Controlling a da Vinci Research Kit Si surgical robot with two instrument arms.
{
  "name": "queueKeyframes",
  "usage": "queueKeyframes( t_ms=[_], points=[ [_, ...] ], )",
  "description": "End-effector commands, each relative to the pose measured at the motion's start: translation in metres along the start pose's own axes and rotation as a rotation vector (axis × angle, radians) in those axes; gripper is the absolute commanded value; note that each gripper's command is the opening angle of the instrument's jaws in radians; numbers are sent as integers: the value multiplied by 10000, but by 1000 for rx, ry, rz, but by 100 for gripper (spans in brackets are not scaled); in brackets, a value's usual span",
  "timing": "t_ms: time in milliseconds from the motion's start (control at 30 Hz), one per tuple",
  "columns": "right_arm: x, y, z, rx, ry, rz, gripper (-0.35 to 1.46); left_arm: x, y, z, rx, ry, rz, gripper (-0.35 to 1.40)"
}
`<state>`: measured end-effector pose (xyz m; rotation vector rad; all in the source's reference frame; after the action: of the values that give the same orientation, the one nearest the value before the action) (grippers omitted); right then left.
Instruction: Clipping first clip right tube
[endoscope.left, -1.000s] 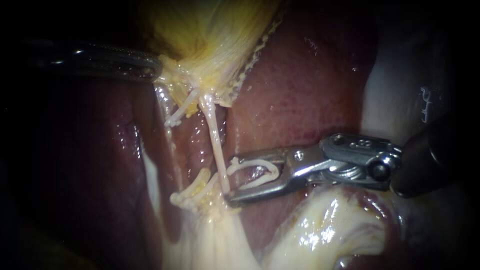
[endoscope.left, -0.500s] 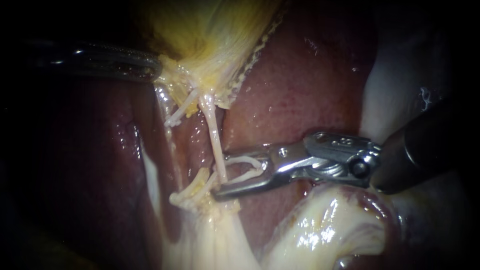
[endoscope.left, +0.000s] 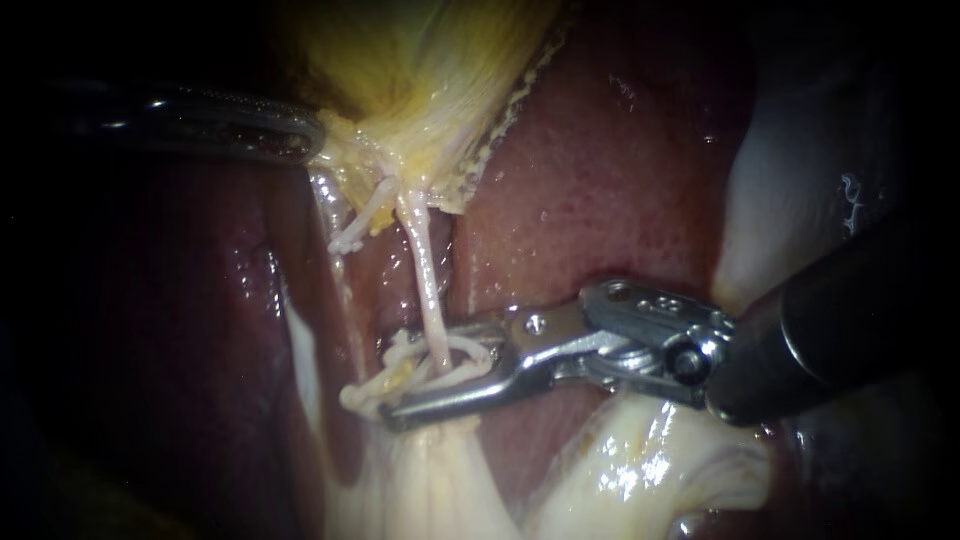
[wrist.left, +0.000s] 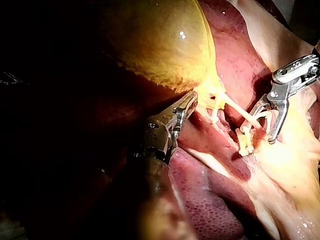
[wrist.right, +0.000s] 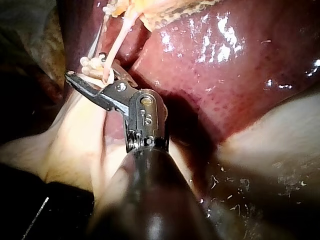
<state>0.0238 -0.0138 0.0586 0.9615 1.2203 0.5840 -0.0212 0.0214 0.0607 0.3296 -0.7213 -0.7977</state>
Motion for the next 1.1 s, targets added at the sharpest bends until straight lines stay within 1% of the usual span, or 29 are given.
queueKeyframes(
  t_ms=[33,133,200,367,467,567,700,733,800,867,1100],
  points=[
    [0,-4,0,9,-4,3,50,0,0,0,0,0,0,-35],
    [0,-10,1,17,-9,1,50,0,0,0,0,0,0,-35],
    [-1,-11,1,18,-10,7,49,0,0,0,0,0,0,-35],
    [0,-9,-5,21,-12,13,43,0,0,0,0,0,0,-35],
    [2,-8,-10,25,-10,21,35,0,0,0,0,0,0,-35],
    [5,-7,-15,28,-11,23,14,0,0,0,0,0,0,-35],
    [5,-4,-18,27,-10,24,-5,1,0,0,0,0,0,-35],
    [5,-3,-18,30,-12,23,-13,0,0,0,0,0,0,-35],
    [4,-1,-19,37,-17,22,-35,0,0,0,0,0,0,-35],
    [4,1,-21,42,-31,20,-35,0,0,0,0,0,0,-35],
    [1,1,-22,45,-39,35,-35,0,1,0,0,0,0,-35]
  ],
)
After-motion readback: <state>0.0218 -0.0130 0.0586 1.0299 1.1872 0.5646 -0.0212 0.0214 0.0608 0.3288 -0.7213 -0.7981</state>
